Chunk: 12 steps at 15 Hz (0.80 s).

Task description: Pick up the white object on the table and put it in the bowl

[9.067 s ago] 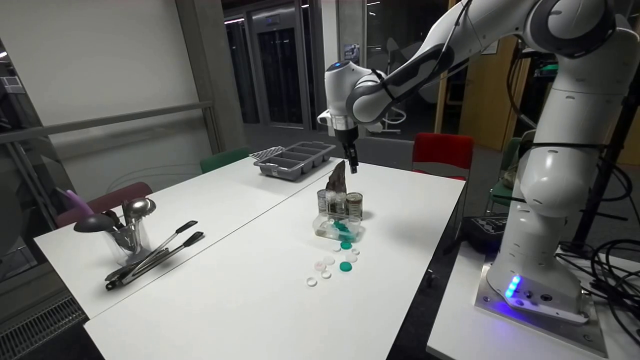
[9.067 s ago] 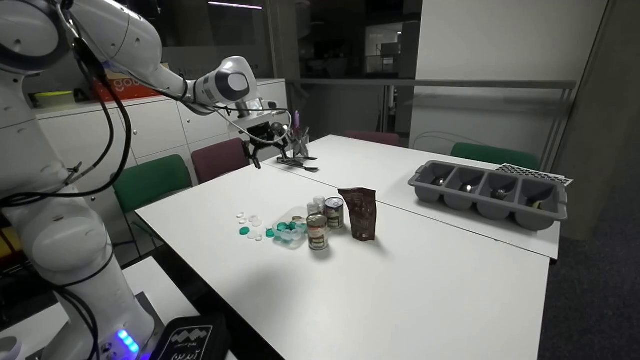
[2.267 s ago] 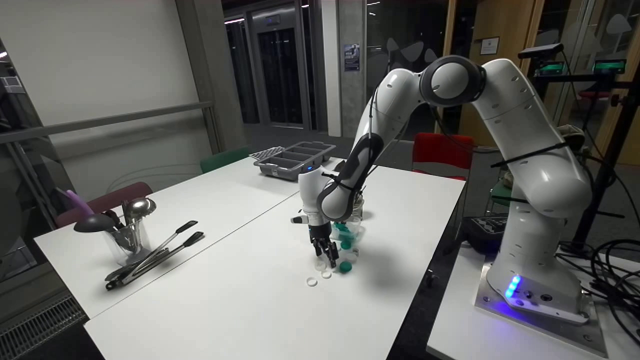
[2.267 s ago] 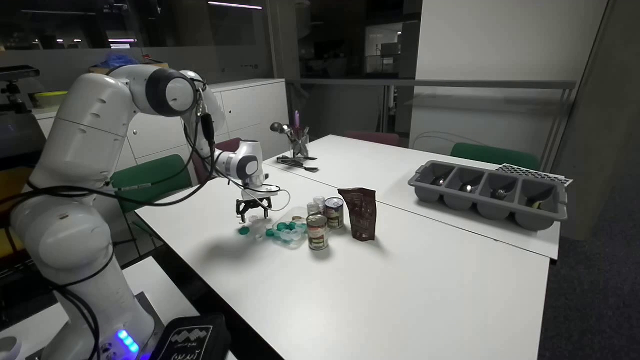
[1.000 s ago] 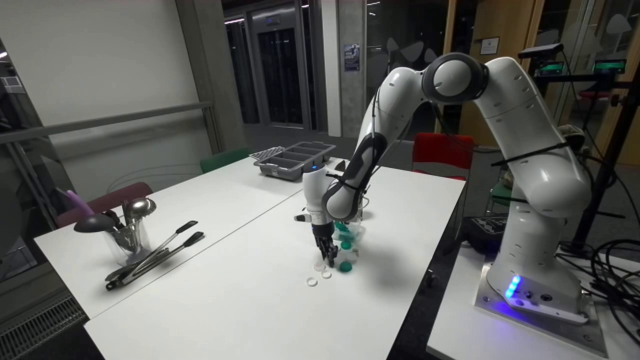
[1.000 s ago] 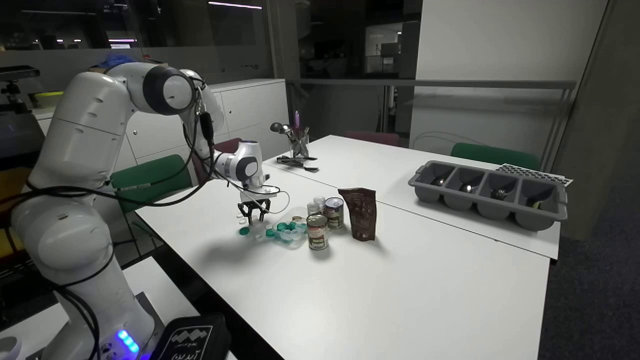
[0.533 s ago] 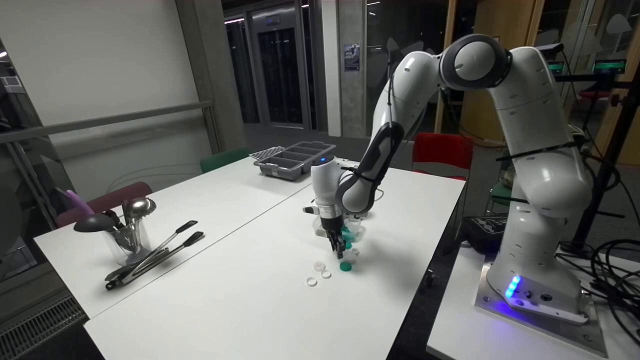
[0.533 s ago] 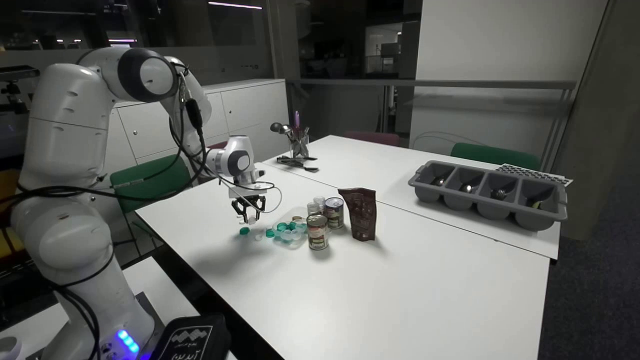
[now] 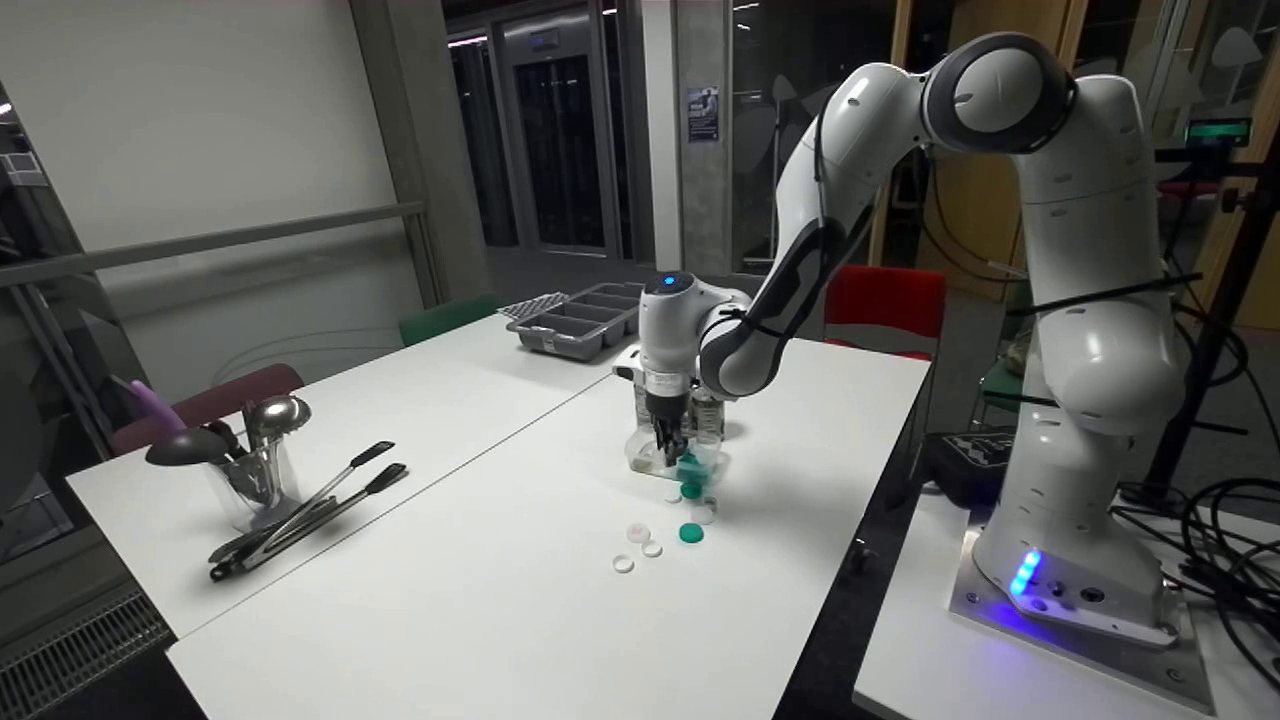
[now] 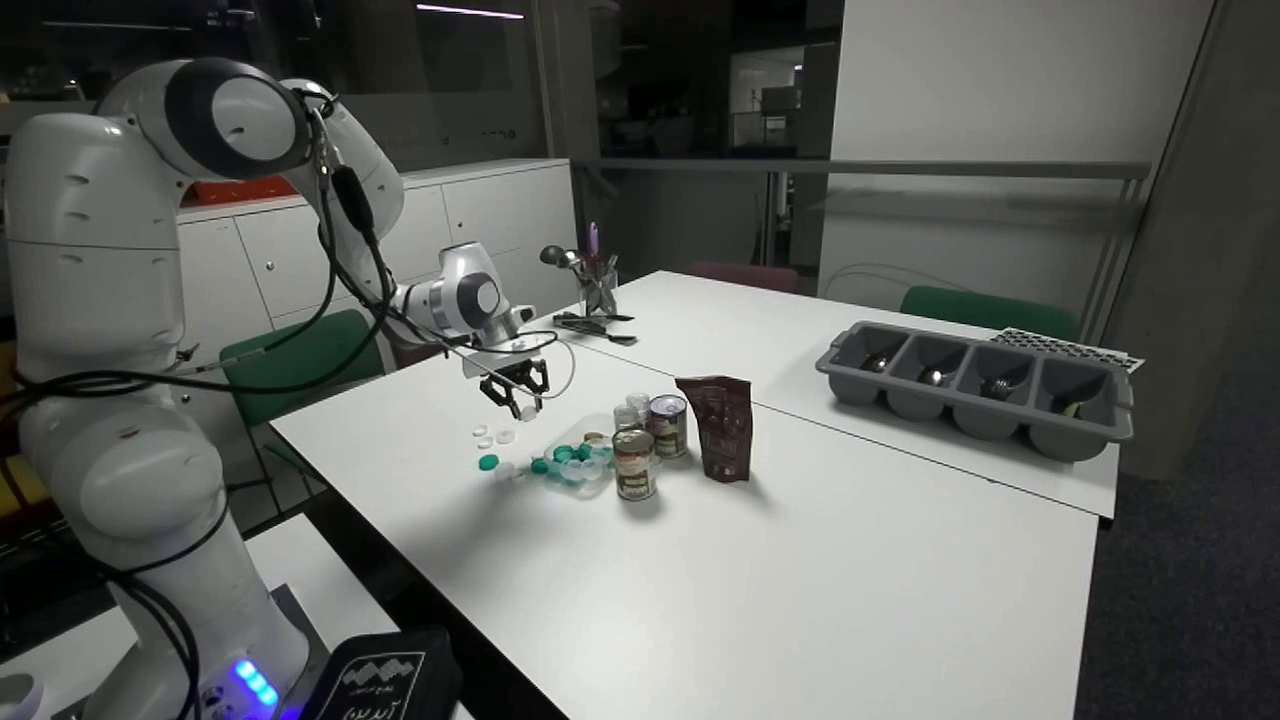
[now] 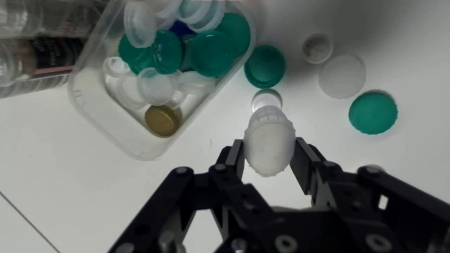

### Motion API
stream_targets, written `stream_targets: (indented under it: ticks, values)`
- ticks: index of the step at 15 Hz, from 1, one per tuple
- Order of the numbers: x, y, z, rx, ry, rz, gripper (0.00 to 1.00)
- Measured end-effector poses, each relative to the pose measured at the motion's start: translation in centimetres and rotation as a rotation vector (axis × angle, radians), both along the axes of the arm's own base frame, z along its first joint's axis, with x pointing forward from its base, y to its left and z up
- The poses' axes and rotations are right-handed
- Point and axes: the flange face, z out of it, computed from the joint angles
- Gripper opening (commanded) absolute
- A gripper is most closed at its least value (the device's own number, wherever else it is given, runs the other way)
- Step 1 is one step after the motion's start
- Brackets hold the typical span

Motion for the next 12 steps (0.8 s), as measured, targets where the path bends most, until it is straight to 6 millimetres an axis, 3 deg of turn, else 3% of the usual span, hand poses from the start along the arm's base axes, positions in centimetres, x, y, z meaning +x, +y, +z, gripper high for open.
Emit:
stream_targets:
  ticks: [5, 11, 12]
  values:
    - [0.7, -1.9, 1.3, -0.017, -0.079, -0.126, 0.14]
    - [2.0, -7.3, 1.4, -0.012, -0.096, -0.234, 0.14]
    - [2.2, -8.2, 1.5, -0.009, -0.1, -0.248, 0.24]
